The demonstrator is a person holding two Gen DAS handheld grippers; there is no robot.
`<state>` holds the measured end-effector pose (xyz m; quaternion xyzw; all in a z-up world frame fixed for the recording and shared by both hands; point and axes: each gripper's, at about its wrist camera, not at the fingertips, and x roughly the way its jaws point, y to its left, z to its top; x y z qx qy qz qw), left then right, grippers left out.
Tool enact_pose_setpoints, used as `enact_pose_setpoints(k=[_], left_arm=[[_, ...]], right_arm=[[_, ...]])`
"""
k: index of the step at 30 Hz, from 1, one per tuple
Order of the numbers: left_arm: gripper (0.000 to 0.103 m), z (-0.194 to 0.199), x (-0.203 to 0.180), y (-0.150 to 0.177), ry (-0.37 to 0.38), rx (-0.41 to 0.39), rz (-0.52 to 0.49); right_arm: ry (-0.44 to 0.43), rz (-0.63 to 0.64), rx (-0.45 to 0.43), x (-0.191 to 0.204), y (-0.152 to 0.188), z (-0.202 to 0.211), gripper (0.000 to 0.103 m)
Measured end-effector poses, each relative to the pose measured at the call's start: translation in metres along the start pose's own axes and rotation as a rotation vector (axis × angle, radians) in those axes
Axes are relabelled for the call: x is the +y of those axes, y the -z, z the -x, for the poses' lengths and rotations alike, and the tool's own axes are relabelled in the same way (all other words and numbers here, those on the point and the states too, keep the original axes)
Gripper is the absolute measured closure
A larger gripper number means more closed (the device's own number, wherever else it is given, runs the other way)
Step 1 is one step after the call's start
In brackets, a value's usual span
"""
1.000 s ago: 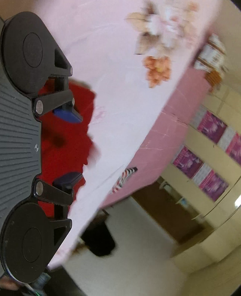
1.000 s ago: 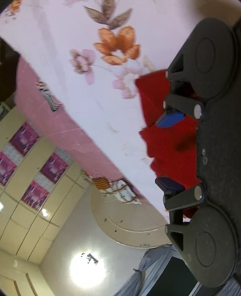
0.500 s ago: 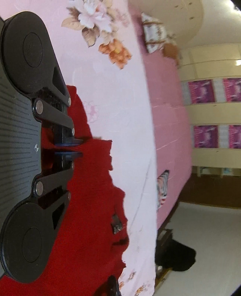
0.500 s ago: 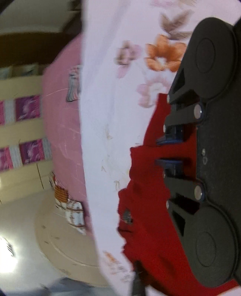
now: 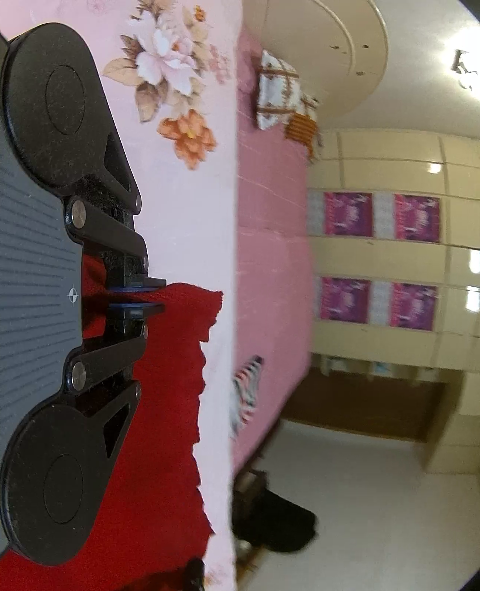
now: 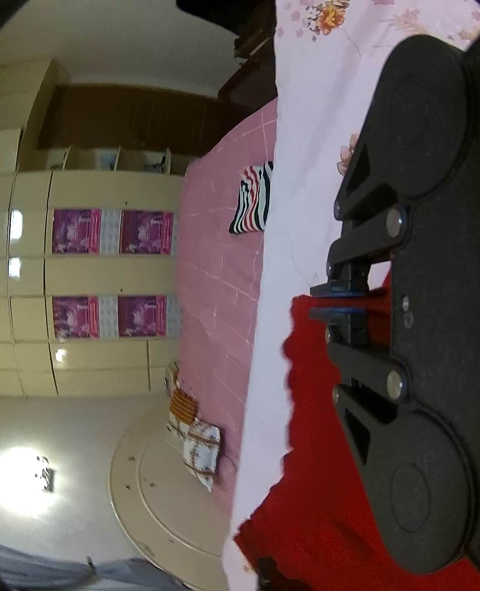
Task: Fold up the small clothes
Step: 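Fold the lifted edge over the sweater body with both grippers and release, then smooth the folded sweater flat with both grippers open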
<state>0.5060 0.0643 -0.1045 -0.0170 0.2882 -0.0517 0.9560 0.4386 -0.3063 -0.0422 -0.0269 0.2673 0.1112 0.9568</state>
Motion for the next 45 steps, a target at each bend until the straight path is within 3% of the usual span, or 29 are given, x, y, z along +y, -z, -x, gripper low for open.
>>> enact_pose_setpoints(k=[3,5,7,8,9,10,11,12,14,16,19,21,22,23,26,29,33,35,39,42,45], left_arm=[[0.098,-0.029,0.000,0.018,-0.027,0.122,-0.013],[0.097,-0.028,0.000,0.022,-0.033,0.099,-0.019],[0.097,-0.025,-0.003,0.022,-0.039,0.096,-0.038],[0.085,-0.023,-0.004,0.023,-0.047,0.094,-0.046],[0.055,-0.020,-0.002,0.023,-0.067,0.091,-0.038],[0.039,-0.014,0.002,0.021,-0.088,0.084,-0.020],[0.024,-0.005,0.007,0.019,-0.101,0.058,0.004],[0.025,0.010,0.008,0.016,-0.131,0.015,0.014],[0.025,0.027,-0.005,0.008,-0.106,-0.029,-0.007],[0.025,0.032,-0.040,-0.003,-0.016,-0.046,-0.037],[0.025,0.015,-0.098,-0.013,0.117,0.001,-0.077],[0.026,-0.002,-0.118,-0.010,0.130,0.033,-0.075],[0.026,-0.010,-0.120,-0.007,0.113,0.060,-0.057],[0.026,-0.018,-0.118,-0.004,0.104,0.098,-0.034],[0.026,-0.026,-0.111,0.014,0.057,0.160,-0.063],[0.026,-0.012,-0.079,0.027,0.015,0.123,-0.095],[0.020,0.001,-0.029,0.033,-0.049,0.113,-0.035],[0.020,0.001,-0.021,0.034,-0.048,0.115,-0.011],[0.020,0.013,-0.040,0.025,-0.095,0.089,-0.060],[0.020,0.035,-0.061,0.015,0.016,0.012,-0.052],[0.020,0.032,-0.095,0.015,0.105,0.055,-0.102]], right_arm=[[0.026,-0.020,0.105,-0.006,0.015,-0.025,0.098],[0.033,-0.038,0.168,-0.009,0.027,-0.038,0.097],[0.032,-0.039,0.138,-0.010,0.033,-0.033,0.097],[0.033,-0.042,0.135,-0.010,0.033,-0.031,0.096],[0.032,-0.044,0.133,-0.011,0.034,-0.029,0.091],[0.038,-0.055,0.135,-0.013,0.033,-0.027,0.087],[0.058,-0.071,0.123,-0.015,0.031,-0.021,0.074],[0.073,-0.076,0.098,-0.015,0.028,-0.012,0.063],[0.037,-0.050,0.060,-0.009,0.021,0.007,0.062],[-0.030,0.015,0.034,0.016,0.017,0.012,0.062],[-0.121,0.112,0.033,0.071,0.012,0.000,0.064],[-0.158,0.082,0.065,0.090,0.006,-0.014,0.066],[-0.164,0.047,0.094,0.095,0.005,-0.023,0.066],[-0.131,0.044,0.130,0.100,0.005,-0.034,0.079],[-0.120,0.101,0.185,0.099,0.011,-0.051,0.071],[-0.114,0.116,0.161,0.078,0.014,-0.041,0.053],[0.050,0.031,0.171,0.007,0.028,-0.030,0.053],[0.001,-0.066,0.164,-0.021,0.034,-0.024,0.053],[0.023,-0.060,0.123,-0.010,0.023,-0.011,0.058],[-0.071,-0.025,0.039,0.018,0.014,0.014,0.061],[-0.195,0.091,0.065,0.068,0.015,0.012,0.064]])
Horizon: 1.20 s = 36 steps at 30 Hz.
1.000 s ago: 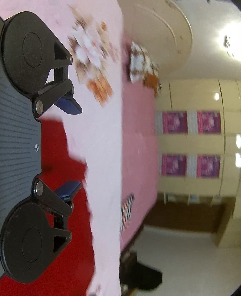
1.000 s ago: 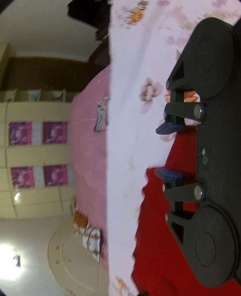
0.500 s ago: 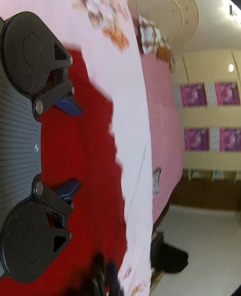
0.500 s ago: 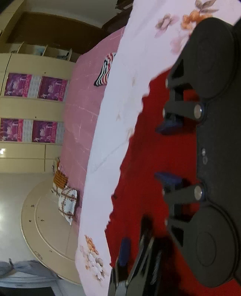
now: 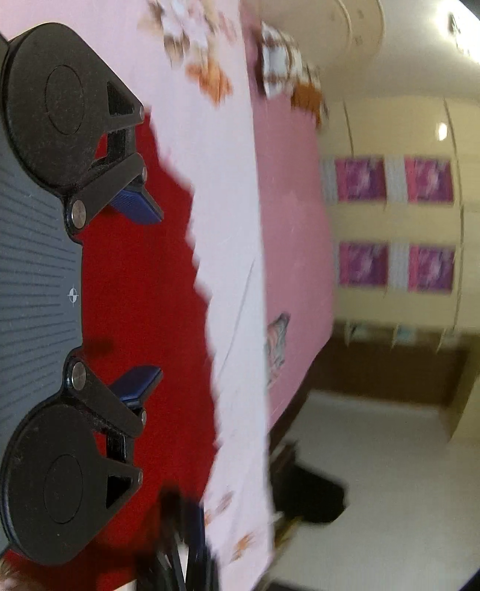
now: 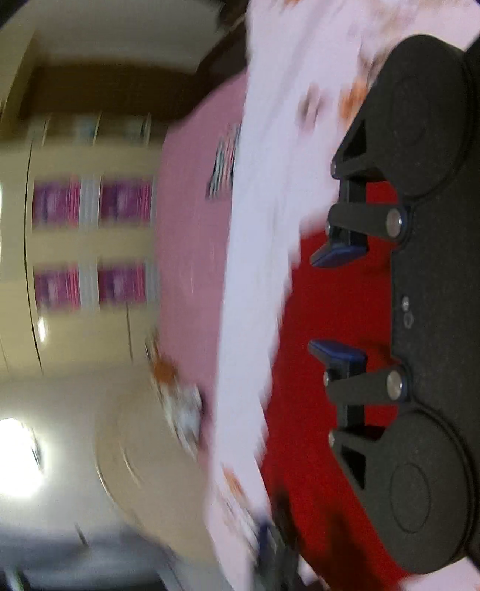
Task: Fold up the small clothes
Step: 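Smooth the folded sweater flat with both grippers open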
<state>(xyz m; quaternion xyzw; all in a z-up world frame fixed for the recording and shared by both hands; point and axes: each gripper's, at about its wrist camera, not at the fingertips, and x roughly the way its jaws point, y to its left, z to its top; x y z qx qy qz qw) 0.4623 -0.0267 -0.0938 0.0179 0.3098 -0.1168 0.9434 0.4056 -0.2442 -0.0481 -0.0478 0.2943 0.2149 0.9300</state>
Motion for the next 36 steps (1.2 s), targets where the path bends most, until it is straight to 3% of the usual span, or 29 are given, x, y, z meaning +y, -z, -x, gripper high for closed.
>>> enact_pose_setpoints(k=[4,8,12,29,31,33,36], left_arm=[[0.020,-0.013,-0.025,0.014,0.042,0.101,-0.081],[0.013,-0.011,-0.012,0.029,0.048,0.085,-0.012],[0.012,-0.008,0.001,0.036,0.039,0.074,-0.012],[0.013,0.028,0.082,0.060,-0.060,0.074,0.058],[0.013,0.032,0.082,0.055,-0.116,0.093,0.050],[0.013,0.047,0.075,0.046,-0.095,0.051,0.059],[0.013,0.052,0.044,0.038,-0.008,0.025,0.020]], right_arm=[[-0.052,0.024,0.060,0.030,0.004,-0.023,0.064],[-0.038,0.082,0.096,0.039,0.018,-0.020,0.063],[-0.027,0.096,0.095,0.045,0.021,-0.019,0.062],[0.158,-0.013,0.136,-0.046,0.061,0.040,0.064],[0.158,-0.037,0.143,-0.048,0.060,0.043,0.064],[0.175,-0.037,0.112,-0.033,0.049,0.052,0.065],[0.068,0.004,0.012,0.005,0.030,0.065,0.063]])
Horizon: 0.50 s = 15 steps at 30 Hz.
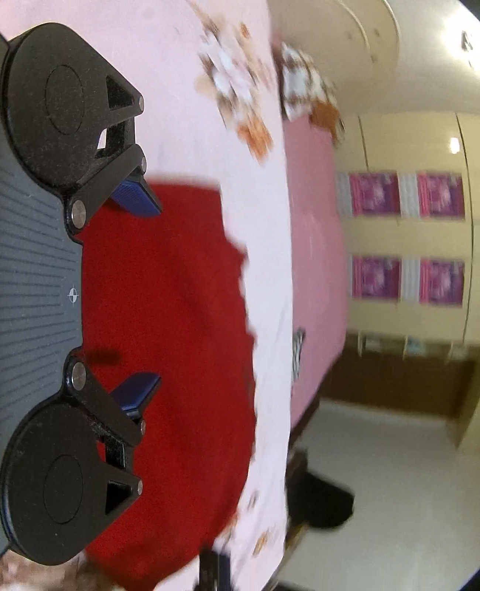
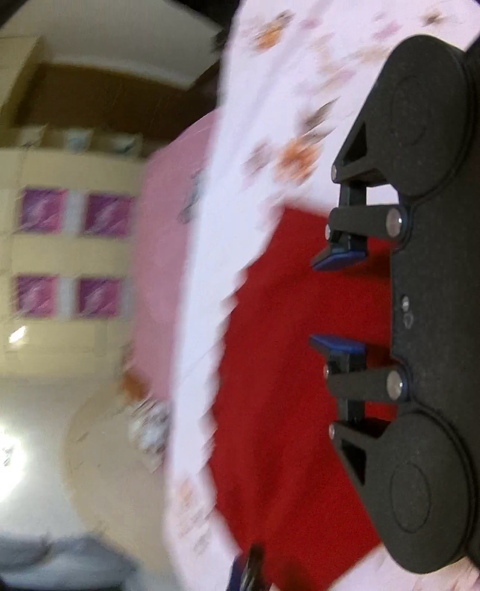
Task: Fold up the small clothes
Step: 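Smooth the folded sweater flat with both grippers open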
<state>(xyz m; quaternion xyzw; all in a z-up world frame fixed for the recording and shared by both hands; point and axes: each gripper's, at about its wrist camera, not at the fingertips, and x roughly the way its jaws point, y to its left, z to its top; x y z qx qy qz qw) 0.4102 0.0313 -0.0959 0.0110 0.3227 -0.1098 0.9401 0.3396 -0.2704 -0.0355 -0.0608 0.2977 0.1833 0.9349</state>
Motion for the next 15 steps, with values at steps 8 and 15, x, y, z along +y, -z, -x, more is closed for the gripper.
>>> enact_pose_setpoints(k=[8,15], left_arm=[[0.012,-0.019,-0.069,0.025,0.033,0.066,-0.159],[0.012,0.001,-0.047,0.046,0.014,0.061,-0.150]], right_arm=[[-0.156,0.274,0.104,0.104,0.020,-0.033,0.064],[-0.120,0.298,0.138,0.094,0.039,-0.027,0.064]])
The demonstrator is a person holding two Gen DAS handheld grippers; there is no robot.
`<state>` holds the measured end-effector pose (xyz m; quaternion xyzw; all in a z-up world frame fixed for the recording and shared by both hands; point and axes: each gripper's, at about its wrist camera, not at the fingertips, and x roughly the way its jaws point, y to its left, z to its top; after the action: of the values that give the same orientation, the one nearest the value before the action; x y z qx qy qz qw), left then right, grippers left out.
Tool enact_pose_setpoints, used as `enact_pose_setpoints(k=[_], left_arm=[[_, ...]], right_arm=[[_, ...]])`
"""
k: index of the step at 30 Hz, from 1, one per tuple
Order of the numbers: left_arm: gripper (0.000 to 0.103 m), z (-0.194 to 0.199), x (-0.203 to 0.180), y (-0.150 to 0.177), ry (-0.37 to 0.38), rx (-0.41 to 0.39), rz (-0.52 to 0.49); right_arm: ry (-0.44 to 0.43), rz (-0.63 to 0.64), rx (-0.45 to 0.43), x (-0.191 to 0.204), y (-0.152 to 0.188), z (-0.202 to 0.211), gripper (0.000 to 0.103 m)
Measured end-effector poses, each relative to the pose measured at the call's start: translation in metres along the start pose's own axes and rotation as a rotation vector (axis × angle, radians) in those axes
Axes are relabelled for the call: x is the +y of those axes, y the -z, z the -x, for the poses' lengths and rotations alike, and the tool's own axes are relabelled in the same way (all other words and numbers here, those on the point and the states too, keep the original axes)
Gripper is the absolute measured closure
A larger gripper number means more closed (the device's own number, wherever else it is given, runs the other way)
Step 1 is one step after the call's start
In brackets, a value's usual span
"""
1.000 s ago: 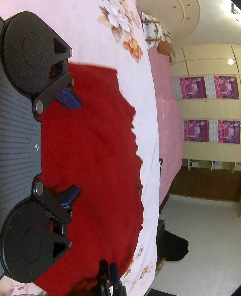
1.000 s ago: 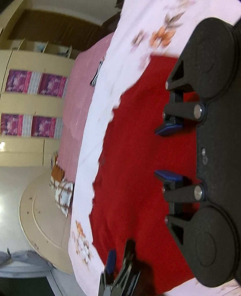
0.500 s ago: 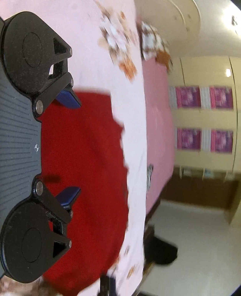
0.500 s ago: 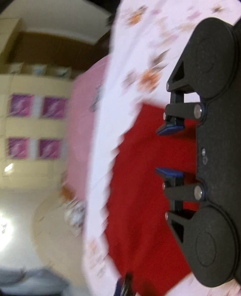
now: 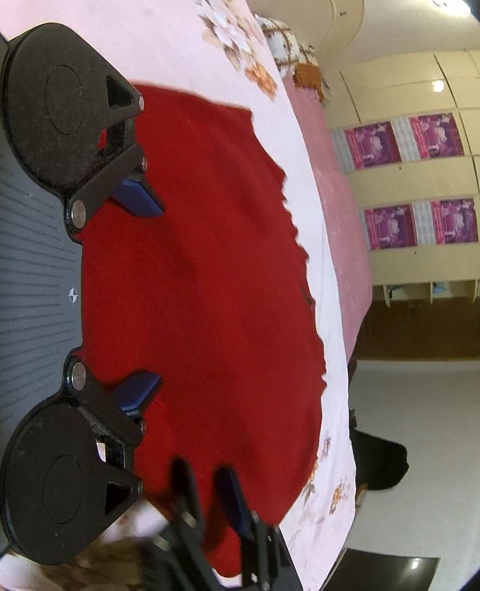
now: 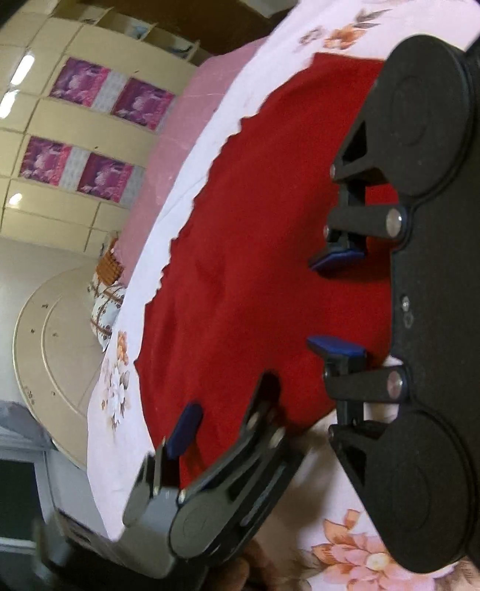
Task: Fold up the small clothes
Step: 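Smooth the folded sweater flat with both grippers open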
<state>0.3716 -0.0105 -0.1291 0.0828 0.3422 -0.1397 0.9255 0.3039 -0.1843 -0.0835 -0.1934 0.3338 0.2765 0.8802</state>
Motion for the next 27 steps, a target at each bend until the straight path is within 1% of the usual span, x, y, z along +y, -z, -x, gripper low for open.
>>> enact_pose_setpoints(k=[4,5,6,8,9,12,13,15,17,19,21,23,24,25,27], left_arm=[[0.012,0.011,0.027,0.017,-0.022,-0.003,0.058],[0.012,0.012,0.033,0.021,-0.042,0.000,0.067],[0.009,0.014,0.041,0.025,-0.052,0.000,0.090],[0.009,0.017,0.052,0.032,-0.058,-0.002,0.129],[0.009,0.018,0.055,0.034,-0.064,-0.002,0.124],[0.009,0.021,0.056,0.033,-0.082,0.008,0.118],[0.009,0.024,0.053,0.029,-0.104,0.009,0.116],[0.009,0.033,0.043,0.019,-0.130,-0.026,0.118],[0.009,0.039,0.026,0.009,-0.101,-0.068,0.137],[0.009,0.037,0.003,0.002,-0.065,-0.082,0.119],[0.009,0.023,-0.021,-0.003,-0.028,-0.062,0.093],[0.009,0.009,-0.033,-0.003,-0.033,-0.027,0.093],[0.009,0.004,-0.033,-0.001,-0.030,-0.007,0.111],[0.009,-0.001,-0.031,0.002,-0.025,0.010,0.133],[0.009,-0.001,-0.026,0.009,-0.014,-0.003,0.147]], right_arm=[[0.043,-0.012,0.025,-0.021,0.021,0.017,0.062],[0.060,-0.018,0.028,-0.027,0.025,0.021,0.061],[0.082,-0.027,0.042,-0.034,0.031,0.025,0.058],[0.094,-0.073,0.049,-0.050,0.042,0.031,0.054],[0.091,-0.109,0.051,-0.058,0.047,0.034,0.052],[0.080,-0.190,0.050,-0.067,0.053,0.040,0.051],[0.087,-0.197,0.051,-0.066,0.052,0.042,0.050],[0.120,-0.177,0.054,-0.059,0.051,0.048,0.051],[0.123,-0.170,0.038,-0.050,0.048,0.051,0.051],[0.107,-0.184,-0.004,-0.040,0.039,0.054,0.052],[0.068,-0.175,-0.030,-0.028,0.028,0.051,0.053],[0.064,-0.135,-0.006,-0.015,0.021,0.039,0.054],[0.072,-0.116,0.013,-0.011,0.021,0.034,0.057],[0.078,-0.110,0.026,-0.010,0.023,0.031,0.057],[0.074,-0.136,0.052,-0.018,0.033,0.030,0.057]])
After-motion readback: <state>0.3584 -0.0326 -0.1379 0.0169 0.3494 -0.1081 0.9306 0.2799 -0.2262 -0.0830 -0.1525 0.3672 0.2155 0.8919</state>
